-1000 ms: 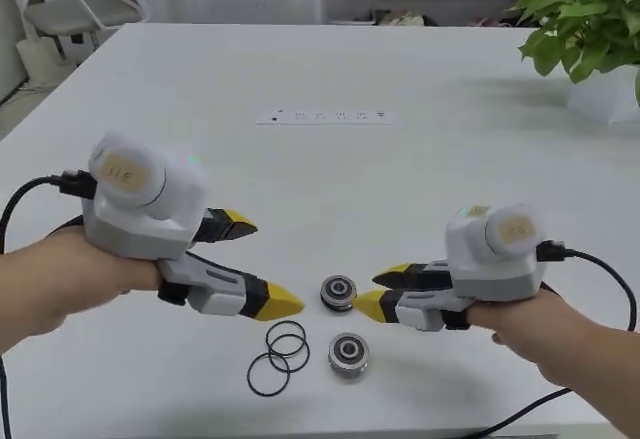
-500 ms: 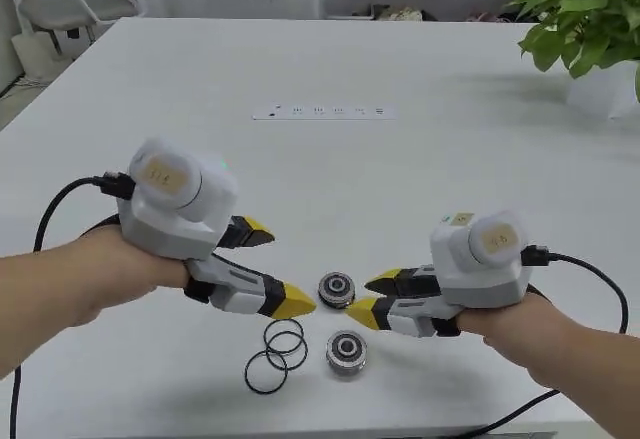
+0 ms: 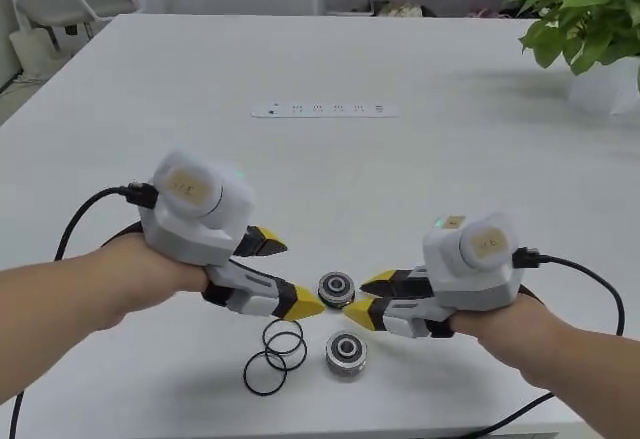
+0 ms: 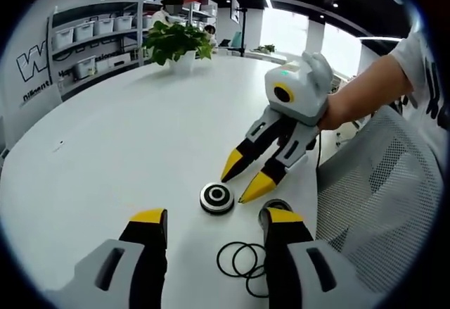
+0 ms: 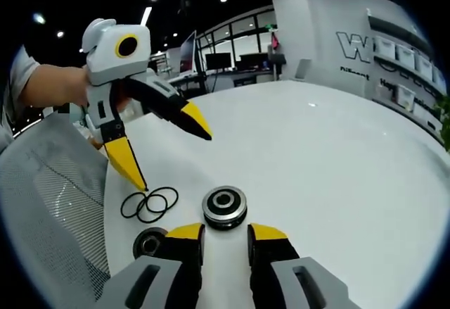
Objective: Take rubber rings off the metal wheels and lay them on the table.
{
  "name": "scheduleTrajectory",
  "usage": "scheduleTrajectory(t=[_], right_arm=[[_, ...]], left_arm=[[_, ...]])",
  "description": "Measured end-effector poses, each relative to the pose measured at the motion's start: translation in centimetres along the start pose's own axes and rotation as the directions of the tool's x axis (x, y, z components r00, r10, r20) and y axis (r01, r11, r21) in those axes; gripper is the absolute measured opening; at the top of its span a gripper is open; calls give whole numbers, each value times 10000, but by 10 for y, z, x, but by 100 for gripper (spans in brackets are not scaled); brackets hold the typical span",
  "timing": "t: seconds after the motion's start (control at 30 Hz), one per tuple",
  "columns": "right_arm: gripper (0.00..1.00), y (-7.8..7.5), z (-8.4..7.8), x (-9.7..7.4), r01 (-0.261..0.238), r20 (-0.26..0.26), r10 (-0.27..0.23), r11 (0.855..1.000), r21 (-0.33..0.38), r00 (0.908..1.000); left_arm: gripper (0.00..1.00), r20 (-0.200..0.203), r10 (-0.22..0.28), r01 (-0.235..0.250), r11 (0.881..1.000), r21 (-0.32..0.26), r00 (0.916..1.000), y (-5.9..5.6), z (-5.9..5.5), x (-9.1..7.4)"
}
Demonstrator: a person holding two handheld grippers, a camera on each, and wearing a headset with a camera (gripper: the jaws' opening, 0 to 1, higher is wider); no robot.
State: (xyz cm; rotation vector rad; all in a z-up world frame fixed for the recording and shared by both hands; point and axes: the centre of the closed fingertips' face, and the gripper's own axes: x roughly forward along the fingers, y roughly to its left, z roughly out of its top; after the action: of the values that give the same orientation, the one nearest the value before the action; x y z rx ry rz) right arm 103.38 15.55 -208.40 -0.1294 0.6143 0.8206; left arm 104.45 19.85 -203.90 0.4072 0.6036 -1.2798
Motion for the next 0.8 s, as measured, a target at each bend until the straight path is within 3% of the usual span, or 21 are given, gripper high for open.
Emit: scheduleTrajectory(t=[0.6,0.8], right_arm=[[18,-2,0,5,-102,41,103,9999,-138,9999],[15,-1,0,5,-184,41,185,9996,-199,9998]], left_arm=[[40,-165,-369,367,9992,-161,9992,-2,-4,23],[36,-104,-482,480,9986,-240,9988,-5,0,30]])
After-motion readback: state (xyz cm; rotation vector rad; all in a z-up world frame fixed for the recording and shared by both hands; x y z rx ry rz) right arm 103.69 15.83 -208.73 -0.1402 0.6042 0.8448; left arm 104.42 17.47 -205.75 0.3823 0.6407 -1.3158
